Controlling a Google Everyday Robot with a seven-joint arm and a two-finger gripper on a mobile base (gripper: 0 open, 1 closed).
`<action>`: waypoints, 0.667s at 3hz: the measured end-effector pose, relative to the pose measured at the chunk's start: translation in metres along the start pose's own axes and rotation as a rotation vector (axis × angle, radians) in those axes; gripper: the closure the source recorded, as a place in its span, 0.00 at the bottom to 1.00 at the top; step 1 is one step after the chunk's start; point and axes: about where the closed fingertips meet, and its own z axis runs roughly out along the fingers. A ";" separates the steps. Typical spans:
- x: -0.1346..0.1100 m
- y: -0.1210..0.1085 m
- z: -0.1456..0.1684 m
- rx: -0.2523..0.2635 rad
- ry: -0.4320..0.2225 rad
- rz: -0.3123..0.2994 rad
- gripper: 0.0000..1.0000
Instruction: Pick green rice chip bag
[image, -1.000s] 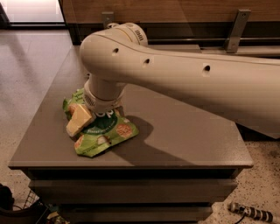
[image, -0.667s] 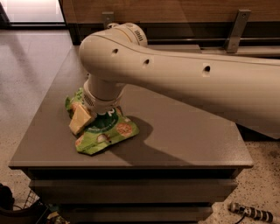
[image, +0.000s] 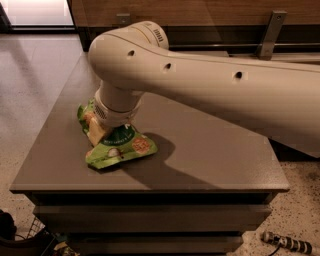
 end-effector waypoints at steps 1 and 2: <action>0.000 0.000 -0.001 0.000 0.000 0.000 1.00; -0.002 0.000 -0.003 0.001 -0.005 -0.006 1.00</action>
Offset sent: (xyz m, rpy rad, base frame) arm 0.0020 0.0002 0.0095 0.0037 -0.0144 0.0123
